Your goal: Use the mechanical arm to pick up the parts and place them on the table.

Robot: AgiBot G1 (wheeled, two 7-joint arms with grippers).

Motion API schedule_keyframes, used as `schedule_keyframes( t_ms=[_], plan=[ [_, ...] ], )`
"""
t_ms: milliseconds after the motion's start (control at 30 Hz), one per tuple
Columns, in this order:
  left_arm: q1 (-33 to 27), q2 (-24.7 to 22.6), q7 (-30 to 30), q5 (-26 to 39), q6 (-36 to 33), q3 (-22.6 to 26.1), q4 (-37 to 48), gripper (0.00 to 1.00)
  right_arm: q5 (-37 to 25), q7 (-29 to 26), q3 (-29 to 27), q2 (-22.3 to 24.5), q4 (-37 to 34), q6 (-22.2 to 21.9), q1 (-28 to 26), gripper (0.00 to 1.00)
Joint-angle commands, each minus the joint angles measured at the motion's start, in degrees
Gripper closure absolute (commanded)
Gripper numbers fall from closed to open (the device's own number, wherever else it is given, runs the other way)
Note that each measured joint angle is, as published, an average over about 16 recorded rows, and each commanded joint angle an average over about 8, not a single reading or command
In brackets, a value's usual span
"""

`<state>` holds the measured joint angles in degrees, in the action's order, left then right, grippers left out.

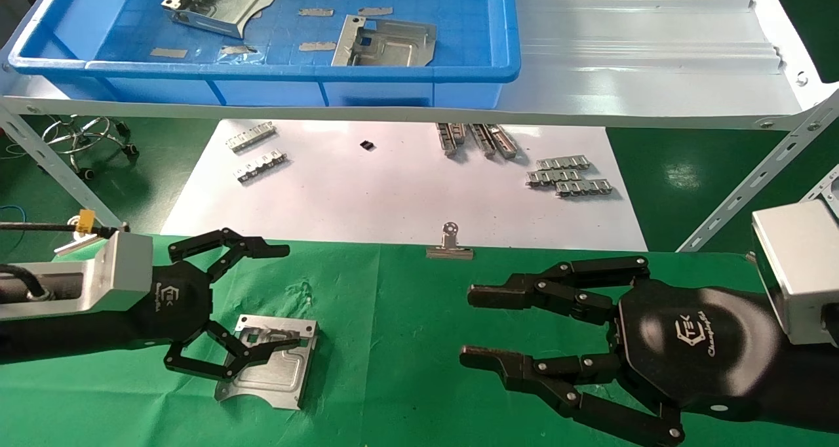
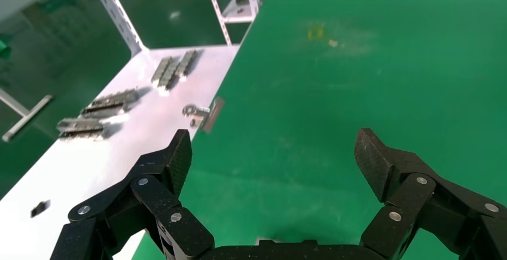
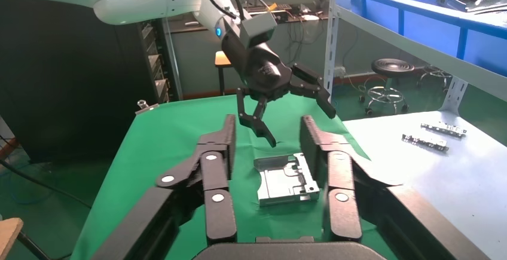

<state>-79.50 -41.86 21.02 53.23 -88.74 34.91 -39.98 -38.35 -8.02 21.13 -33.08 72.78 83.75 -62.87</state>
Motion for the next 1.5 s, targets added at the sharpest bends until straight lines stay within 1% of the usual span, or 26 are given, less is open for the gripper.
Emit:
schedule_keyframes(
  t_ms=[33,1067,1267,1500],
  plan=[
    [1.08,0.41,-1.91,-0.68,0.18,-1.14,-2.02,0.0,0.0,0.0,0.0,0.0,0.0,0.0,0.0,0.0],
    [17.51,6.68,-30.96,-11.11,2.95,-18.43,-32.82,0.0,0.01,0.01,0.02,0.01,0.0,-0.01,0.0,0.0],
    [18.93,7.23,-32.86,-12.11,3.14,-19.89,-35.46,0.0,0.02,0.01,0.01,0.02,-0.01,-0.02,0.01,0.0],
    [18.6,7.12,-32.31,-11.92,3.17,-19.53,-34.72,0.0,0.03,0.01,0.01,0.02,-0.01,-0.02,0.01,0.0]
  ],
)
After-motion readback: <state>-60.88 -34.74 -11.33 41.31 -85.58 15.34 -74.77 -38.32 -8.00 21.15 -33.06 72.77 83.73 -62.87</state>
